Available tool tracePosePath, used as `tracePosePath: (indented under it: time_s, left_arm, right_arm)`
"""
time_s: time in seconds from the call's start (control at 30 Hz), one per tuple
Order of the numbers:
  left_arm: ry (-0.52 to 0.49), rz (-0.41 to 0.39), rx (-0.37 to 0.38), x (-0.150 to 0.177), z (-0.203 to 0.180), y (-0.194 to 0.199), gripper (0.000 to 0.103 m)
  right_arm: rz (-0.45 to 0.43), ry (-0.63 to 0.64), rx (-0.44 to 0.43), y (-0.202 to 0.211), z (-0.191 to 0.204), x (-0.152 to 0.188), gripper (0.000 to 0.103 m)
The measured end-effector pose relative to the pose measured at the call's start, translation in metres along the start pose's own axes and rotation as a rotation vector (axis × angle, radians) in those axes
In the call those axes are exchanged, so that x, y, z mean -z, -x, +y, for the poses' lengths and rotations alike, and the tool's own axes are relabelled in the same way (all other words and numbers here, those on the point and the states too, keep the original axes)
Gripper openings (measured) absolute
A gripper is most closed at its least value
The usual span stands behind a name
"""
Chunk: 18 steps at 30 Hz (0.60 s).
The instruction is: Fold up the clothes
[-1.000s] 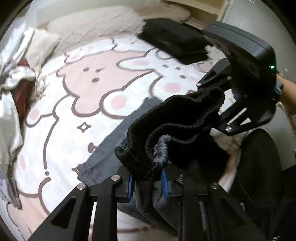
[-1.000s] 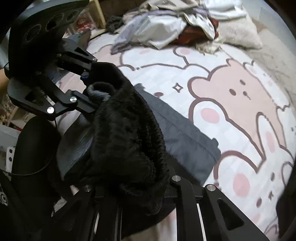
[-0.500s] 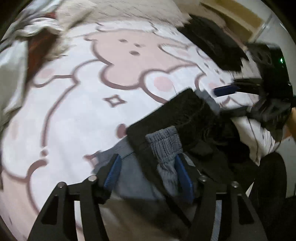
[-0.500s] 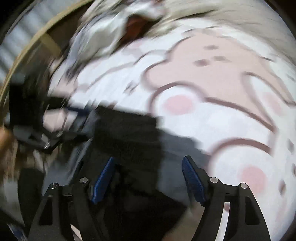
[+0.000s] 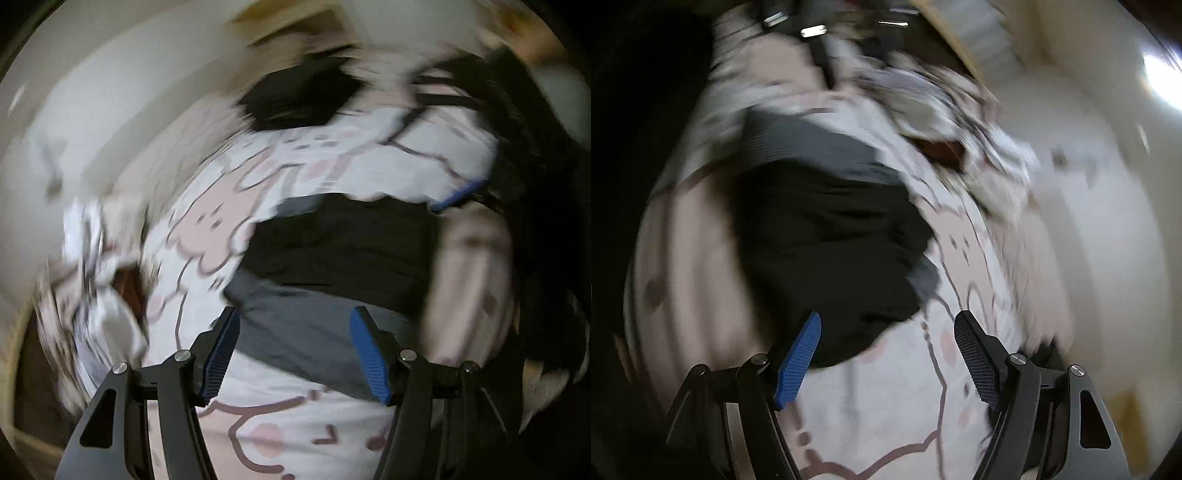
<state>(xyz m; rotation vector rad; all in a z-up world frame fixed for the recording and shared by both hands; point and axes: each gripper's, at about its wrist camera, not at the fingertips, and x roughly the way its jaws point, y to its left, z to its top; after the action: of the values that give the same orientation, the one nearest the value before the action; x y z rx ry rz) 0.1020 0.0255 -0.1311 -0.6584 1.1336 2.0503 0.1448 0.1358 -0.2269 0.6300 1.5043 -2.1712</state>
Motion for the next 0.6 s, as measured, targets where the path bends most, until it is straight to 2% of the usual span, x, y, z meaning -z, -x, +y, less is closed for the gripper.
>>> tracePosePath:
  time_s: [0.07, 0.1, 0.13, 0.17, 0.23, 0.37, 0.5, 0.57, 0.6]
  left_arm:
    - [-0.181, 0.005, -0.021, 0.001, -0.04, 0.002, 0.062]
    - [-0.253, 0.01, -0.033, 0.003, -0.055, 0.001, 0.062]
    - [-0.329, 0.014, -0.048, 0.006, -0.069, -0.002, 0.062]
    - [-0.407, 0.016, -0.066, 0.01, -0.083, -0.005, 0.062]
    - [-0.534, 0.014, -0.111, 0.018, -0.103, -0.016, 0.062]
    - [-0.672, 0.001, -0.202, 0.024, -0.117, -0.042, 0.062]
    - [-0.707, 0.033, -0.25, 0.022, -0.111, -0.066, 0.061]
    - [-0.695, 0.065, -0.236, 0.021, -0.105, -0.075, 0.042]
    - [-0.687, 0.081, -0.227, 0.021, -0.102, -0.079, 0.041]
  right_arm:
    - [0.001, 0.129, 0.029, 0.0, 0.028, 0.0, 0.073]
    - [0.0, 0.192, 0.047, -0.004, 0.039, 0.0, 0.069]
    - [0.0, 0.253, 0.069, -0.009, 0.048, 0.002, 0.059]
    - [0.003, 0.317, 0.091, -0.016, 0.058, 0.005, 0.056]
    - [0.004, 0.419, 0.135, -0.026, 0.072, 0.011, 0.056]
    - [-0.029, 0.61, 0.226, -0.045, 0.089, 0.025, 0.056]
    - [-0.094, 0.725, 0.291, -0.057, 0.095, 0.028, 0.053]
    - [-0.1, 0.747, 0.302, -0.062, 0.092, 0.03, 0.04]
    - [-0.094, 0.745, 0.301, -0.065, 0.089, 0.031, 0.035]
